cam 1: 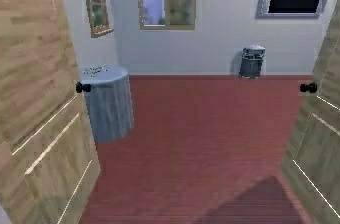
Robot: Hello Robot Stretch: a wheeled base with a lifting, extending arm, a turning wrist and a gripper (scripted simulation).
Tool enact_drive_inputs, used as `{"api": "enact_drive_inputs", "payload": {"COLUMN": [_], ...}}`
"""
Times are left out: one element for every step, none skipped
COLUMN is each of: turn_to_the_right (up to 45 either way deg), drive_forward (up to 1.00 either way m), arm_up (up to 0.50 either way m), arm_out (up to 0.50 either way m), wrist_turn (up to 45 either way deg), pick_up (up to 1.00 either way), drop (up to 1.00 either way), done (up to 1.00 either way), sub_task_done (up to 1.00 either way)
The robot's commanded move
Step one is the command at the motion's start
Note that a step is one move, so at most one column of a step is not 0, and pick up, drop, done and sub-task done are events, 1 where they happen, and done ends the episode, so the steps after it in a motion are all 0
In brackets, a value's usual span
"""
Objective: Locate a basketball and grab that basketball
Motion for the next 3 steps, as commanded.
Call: {"api": "enact_drive_inputs", "payload": {"turn_to_the_right": [-45.0, -45.0, -45.0], "drive_forward": [0.0, 0.0, 0.0], "arm_up": [0.0, 0.0, 0.0], "arm_out": [0.0, 0.0, 0.0], "wrist_turn": [0.0, 0.0, 0.0], "pick_up": [0.0, 0.0, 0.0], "drop": [0.0, 0.0, 0.0], "done": [0.0, 0.0, 0.0], "sub_task_done": [0.0, 0.0, 0.0]}}
